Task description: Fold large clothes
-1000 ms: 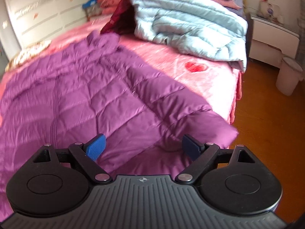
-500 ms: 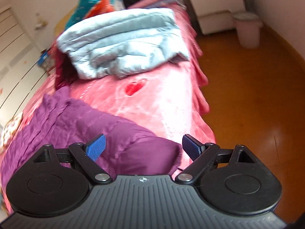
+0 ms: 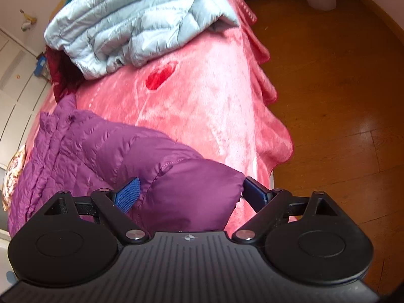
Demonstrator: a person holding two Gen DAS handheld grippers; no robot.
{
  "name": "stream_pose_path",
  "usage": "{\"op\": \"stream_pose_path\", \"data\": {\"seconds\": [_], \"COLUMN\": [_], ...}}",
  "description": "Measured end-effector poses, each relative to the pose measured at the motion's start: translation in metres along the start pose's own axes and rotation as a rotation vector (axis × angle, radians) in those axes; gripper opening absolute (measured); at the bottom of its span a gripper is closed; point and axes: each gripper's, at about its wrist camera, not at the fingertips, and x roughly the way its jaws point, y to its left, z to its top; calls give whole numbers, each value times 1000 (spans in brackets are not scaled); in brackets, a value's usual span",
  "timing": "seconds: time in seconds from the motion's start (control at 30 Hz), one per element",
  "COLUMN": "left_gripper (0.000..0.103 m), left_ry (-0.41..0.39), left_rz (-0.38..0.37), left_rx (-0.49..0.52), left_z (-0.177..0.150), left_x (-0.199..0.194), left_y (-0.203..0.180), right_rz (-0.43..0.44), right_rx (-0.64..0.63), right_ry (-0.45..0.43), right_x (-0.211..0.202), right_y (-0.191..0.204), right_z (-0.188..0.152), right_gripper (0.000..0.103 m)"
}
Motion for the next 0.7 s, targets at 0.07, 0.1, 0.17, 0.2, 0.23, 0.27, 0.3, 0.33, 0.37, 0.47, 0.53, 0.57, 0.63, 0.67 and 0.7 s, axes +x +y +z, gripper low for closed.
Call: {"op": "stream_pose_path", "data": {"seconds": [0.07,0.1,0.17,0.2,0.23,0.27,0.3,0.33,0.37,0.47,0.53,0.57,0.63,0.67,0.7], "left_gripper": [84,84,84,84,84,83,80,77,75,71,71,71,69,68,67], "left_ry": [13,18,29,34,38,42,47,49,51,57,58,60,63,64,67], "left_rz": [-5,-8,-18,-22,-27,-30,-32,-32,-30,-28,-29,-28,-25,-23,-20], "left_rx": [1,1,1,4,8,11,15,18,17,29,42,47,51,53,55], "left_z": [0,0,0,0,0,-1,-1,-1,0,0,0,0,1,1,1], "left_x": [2,2,3,3,4,4,4,4,4,3,3,3,3,3,3], "left_y": [1,1,2,3,2,3,2,2,2,2,1,1,1,1,0], "right_rz": [2,6,21,30,41,56,68,80,89,105,108,110,121,131,139], "right_rx": [6,9,9,7,7,8,9,11,13,3,-17,-30,-58,-74,-83], "right_ry": [22,31,51,63,75,87,95,100,99,85,81,75,66,64,63], "right_x": [4,5,10,11,13,13,13,14,15,12,10,9,7,6,6], "right_y": [0,-1,0,1,1,2,2,2,2,3,6,8,11,13,14], "right_z": [-1,-1,0,0,0,0,0,0,0,-1,-2,-2,-3,-3,-4], "right_gripper": [103,103,103,103,103,103,103,103,103,96,87,81,74,73,72]}}
